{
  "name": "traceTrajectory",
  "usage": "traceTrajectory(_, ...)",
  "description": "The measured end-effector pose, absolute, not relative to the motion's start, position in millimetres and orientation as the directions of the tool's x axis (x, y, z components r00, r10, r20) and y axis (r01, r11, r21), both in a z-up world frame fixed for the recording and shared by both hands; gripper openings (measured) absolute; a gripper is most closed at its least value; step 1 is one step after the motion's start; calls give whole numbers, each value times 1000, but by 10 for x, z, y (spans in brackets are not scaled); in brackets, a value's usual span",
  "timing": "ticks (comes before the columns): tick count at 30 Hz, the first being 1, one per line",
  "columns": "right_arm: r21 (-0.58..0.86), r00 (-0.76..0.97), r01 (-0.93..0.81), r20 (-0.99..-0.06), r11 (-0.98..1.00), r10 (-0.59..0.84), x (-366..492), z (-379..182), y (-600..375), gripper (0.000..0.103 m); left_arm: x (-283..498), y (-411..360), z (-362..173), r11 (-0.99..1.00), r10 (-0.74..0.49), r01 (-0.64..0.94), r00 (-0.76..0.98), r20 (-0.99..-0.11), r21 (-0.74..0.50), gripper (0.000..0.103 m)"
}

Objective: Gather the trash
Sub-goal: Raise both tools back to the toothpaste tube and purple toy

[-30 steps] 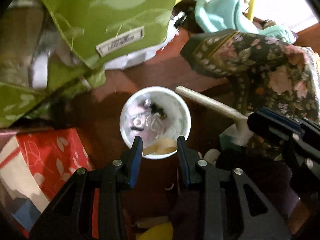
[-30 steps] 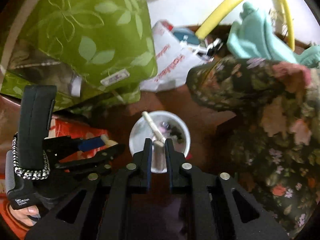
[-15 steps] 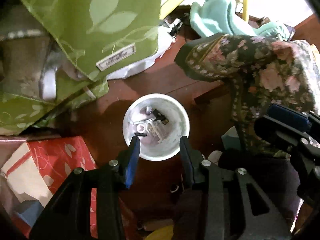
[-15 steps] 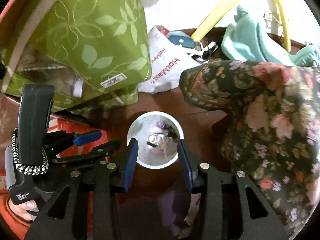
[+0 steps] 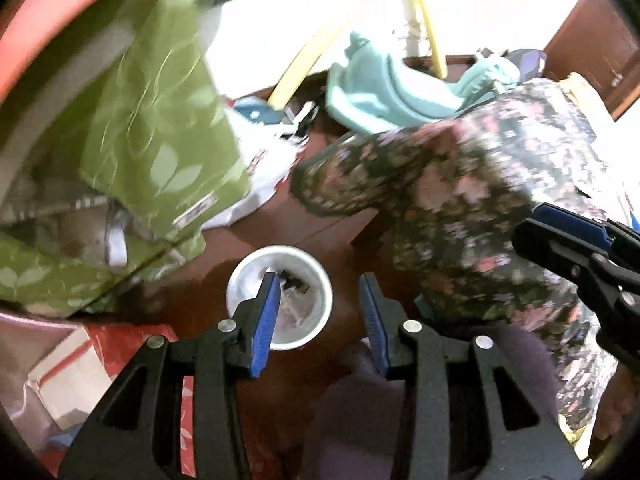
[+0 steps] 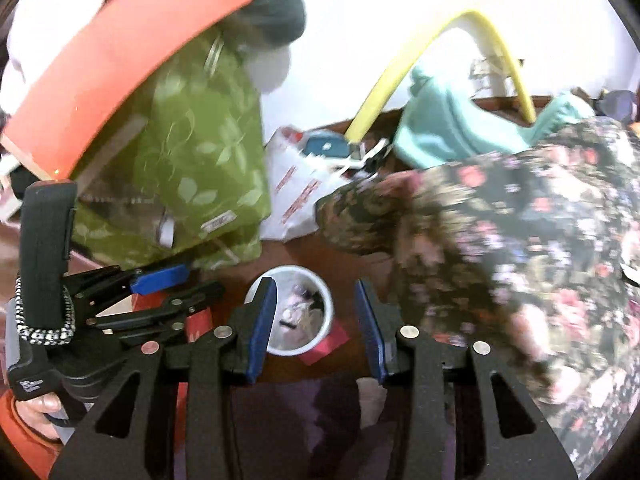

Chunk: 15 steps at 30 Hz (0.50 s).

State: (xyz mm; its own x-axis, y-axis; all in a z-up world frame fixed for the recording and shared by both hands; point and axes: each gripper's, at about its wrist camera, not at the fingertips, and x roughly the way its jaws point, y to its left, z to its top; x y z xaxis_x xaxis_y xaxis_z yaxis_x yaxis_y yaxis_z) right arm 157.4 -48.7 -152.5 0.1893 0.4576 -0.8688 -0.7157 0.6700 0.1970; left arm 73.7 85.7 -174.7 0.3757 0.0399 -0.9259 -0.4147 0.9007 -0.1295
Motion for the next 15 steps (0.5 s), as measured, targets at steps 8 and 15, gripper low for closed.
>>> traceTrajectory(8, 169, 337, -624, -823, 763, 458, 1910, -1197, -1308, 37, 1241, 214, -1408, 947, 26, -299, 440, -898, -119, 41)
traceTrajectory(15, 173, 409, -494, -818, 852, 404, 2319, -1177, -2174, 37, 1823, -407, -1308, 975, -31, -183, 456, -889, -127, 41)
